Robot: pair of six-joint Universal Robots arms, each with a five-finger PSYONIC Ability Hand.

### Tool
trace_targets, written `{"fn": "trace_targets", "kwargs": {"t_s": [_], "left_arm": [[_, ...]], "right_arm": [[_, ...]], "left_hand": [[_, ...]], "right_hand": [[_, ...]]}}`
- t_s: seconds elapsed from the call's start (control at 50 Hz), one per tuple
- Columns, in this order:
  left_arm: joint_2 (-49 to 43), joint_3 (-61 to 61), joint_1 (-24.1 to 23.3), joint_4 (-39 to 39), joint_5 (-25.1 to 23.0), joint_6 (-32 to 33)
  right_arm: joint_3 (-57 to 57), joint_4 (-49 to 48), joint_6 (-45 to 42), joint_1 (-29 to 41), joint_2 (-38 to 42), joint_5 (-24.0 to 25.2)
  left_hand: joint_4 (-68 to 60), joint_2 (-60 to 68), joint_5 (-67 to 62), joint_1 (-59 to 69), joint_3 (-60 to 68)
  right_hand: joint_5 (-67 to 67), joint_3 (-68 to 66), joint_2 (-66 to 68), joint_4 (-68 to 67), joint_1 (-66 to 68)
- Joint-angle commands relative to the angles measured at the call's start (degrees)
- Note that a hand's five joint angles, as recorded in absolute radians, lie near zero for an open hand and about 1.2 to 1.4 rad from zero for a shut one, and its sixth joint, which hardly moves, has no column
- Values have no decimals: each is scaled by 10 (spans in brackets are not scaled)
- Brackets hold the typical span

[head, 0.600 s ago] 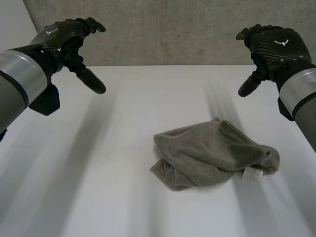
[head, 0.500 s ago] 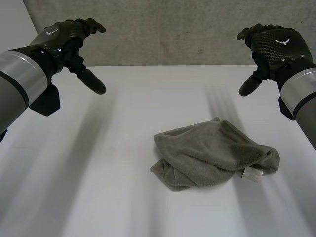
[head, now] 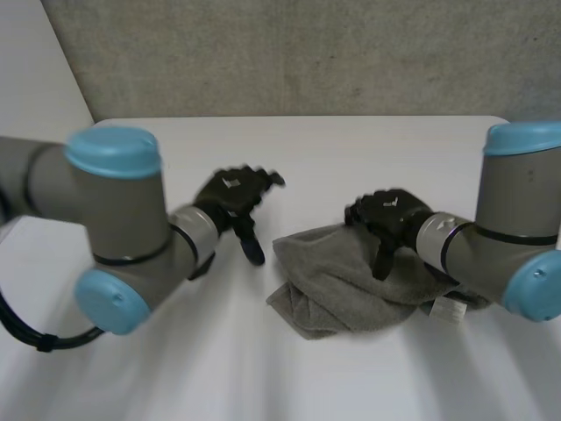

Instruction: Fold the towel.

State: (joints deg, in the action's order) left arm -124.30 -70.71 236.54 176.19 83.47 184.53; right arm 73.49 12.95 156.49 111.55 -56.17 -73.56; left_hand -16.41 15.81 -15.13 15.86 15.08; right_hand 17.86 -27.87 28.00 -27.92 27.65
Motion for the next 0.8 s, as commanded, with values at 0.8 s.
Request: {"fn": "trace_targets", "kwargs": {"t_s": [0.8], "left_arm": [[-69,28,-82,83,-94,-80]], "right_arm": [[158,-36,0,-70,-141,5]], "left_hand": [[-10,16,77,16,24]], "right_hand": [[290,-290,288,-289,292]]}}
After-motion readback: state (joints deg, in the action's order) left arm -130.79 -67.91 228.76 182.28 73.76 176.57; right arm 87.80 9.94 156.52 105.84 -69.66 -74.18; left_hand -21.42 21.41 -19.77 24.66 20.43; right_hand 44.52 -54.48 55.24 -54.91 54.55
